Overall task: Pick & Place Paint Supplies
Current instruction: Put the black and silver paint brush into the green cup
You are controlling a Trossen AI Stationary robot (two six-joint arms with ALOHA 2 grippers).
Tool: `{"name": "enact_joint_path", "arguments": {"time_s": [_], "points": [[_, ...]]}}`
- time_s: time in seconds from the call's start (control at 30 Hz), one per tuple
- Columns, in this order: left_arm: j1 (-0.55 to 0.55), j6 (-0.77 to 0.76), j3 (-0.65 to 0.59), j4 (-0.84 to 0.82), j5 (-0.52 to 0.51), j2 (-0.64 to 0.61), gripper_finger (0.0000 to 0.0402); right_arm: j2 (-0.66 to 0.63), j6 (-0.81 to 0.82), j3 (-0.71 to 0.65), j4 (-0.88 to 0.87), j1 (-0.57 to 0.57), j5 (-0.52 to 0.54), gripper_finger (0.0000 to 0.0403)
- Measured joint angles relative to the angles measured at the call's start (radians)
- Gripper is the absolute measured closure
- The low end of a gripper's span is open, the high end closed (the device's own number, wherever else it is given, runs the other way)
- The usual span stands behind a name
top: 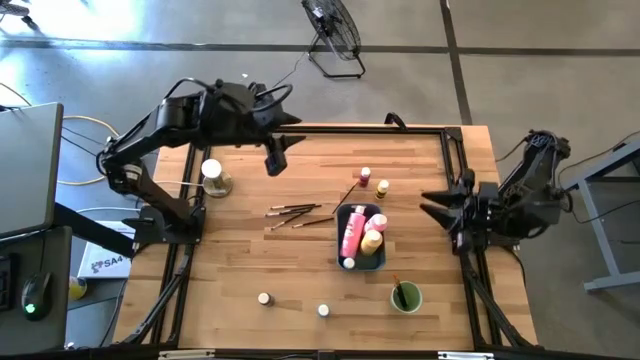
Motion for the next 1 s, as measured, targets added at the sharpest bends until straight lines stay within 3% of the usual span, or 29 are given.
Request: {"name": "enact_joint_path", "arguments": {"time_s": [0.13,0.3,0.43,0.63,0.73,1.0], "points": [[-0.028,0.007,0.000,-0.008,-0.052,-0.007,0.0224,-0.021,-0.037,0.000,0.010,-0.081,-0.093,0.0282],[-0.057,0.008,-0.040,0.030,-0.036,-0.009,0.0224,-0.042,-0.038,0.000,0.011,-0.200,-0.237,0.0282],[-0.105,0.020,-0.205,0.199,-0.026,-0.029,0.0224,-0.042,-0.041,0.000,0.010,-0.290,-0.341,0.0282],[-0.179,0.018,-0.544,0.640,-0.028,-0.081,0.0224,-0.042,-0.034,0.000,0.005,-0.370,-0.475,0.0282],[-0.204,-0.023,-0.669,0.749,-0.067,-0.121,0.0224,-0.043,0.000,0.000,-0.006,-0.393,-0.528,0.0282],[-0.254,-0.157,-0.815,0.776,-0.135,-0.256,0.0224,-0.038,0.073,0.000,-0.087,-0.503,-0.654,0.0282]]}}
